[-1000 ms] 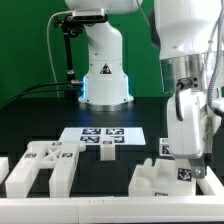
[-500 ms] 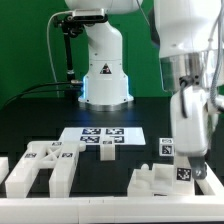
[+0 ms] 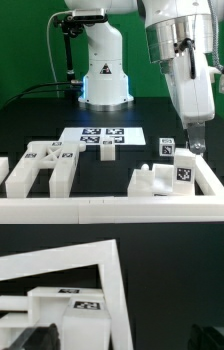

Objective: Assemble chair

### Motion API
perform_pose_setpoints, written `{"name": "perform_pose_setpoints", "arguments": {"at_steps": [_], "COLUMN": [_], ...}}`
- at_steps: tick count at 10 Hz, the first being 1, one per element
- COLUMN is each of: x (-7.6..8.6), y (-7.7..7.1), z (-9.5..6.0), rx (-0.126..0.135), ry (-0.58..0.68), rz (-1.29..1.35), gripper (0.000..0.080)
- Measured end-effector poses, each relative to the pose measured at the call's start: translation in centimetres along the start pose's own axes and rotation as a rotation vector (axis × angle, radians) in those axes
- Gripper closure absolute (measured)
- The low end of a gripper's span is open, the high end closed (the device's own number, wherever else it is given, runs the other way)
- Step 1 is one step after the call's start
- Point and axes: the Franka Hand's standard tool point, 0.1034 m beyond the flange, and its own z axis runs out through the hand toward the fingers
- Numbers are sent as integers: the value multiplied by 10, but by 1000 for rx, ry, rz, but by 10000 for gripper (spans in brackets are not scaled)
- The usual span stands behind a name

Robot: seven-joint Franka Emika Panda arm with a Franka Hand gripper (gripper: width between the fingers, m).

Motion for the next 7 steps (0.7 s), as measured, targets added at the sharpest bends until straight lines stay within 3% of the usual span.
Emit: {"name": "perform_pose_setpoints", "arguments": {"at_steps": [3,4,6,7], "x": [0,3,10,11], "y": [1,5,26,30], "z": [0,-2,-8,-14], "rx": [-1,-5,-51,-47], "ry": [1,1,-3,-4], "rz": [-34,-102,-384,-479], "gripper": [150,150,150,150]}}
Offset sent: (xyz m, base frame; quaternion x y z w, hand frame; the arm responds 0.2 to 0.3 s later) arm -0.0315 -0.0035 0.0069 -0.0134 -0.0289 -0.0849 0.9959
